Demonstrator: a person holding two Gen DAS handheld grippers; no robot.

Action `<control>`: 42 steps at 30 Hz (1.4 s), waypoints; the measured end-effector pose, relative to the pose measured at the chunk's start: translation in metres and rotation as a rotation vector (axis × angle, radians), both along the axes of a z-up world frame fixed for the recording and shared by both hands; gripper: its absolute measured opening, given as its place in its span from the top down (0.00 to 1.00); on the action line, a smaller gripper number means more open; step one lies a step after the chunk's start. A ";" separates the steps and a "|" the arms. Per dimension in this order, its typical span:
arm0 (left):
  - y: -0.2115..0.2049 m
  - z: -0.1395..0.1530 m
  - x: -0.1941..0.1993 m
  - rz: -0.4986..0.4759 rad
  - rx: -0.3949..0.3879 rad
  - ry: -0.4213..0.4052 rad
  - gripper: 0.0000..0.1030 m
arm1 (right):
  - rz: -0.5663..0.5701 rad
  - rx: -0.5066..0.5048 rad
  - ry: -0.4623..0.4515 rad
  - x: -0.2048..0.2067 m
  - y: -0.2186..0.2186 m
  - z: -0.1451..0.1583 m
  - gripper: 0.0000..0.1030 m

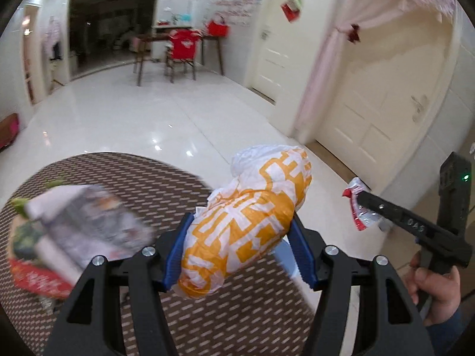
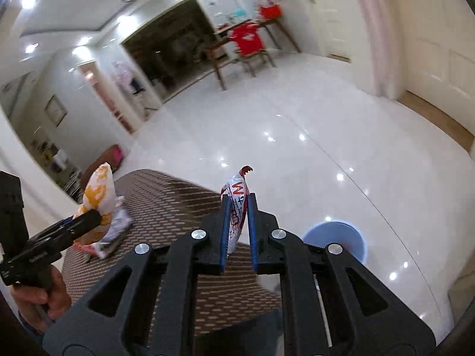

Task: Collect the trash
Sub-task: 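Carry both items to the blue bin and release them inside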

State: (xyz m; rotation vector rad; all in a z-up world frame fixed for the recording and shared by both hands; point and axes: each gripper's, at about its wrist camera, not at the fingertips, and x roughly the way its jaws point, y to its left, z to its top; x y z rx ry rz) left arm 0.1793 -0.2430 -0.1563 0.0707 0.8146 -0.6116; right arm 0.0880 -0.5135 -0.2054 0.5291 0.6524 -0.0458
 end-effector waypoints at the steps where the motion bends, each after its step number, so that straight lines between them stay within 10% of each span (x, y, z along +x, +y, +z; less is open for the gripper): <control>1: -0.018 -0.005 0.003 -0.022 0.004 0.015 0.40 | -0.020 0.005 0.017 0.000 -0.012 -0.009 0.89; 25: -0.229 -0.131 0.084 -0.181 0.209 0.361 0.32 | -0.148 0.174 0.203 0.034 -0.129 -0.112 0.86; 28: -0.230 -0.148 0.088 -0.175 0.231 0.412 0.21 | -0.177 0.201 0.211 0.031 -0.134 -0.118 0.45; 34: -0.227 -0.167 0.096 -0.139 0.282 0.473 0.09 | -0.253 0.192 0.218 0.014 -0.144 -0.117 0.07; 42: -0.212 -0.148 0.086 -0.132 0.249 0.412 0.09 | -0.305 0.140 0.212 0.000 -0.145 -0.097 0.06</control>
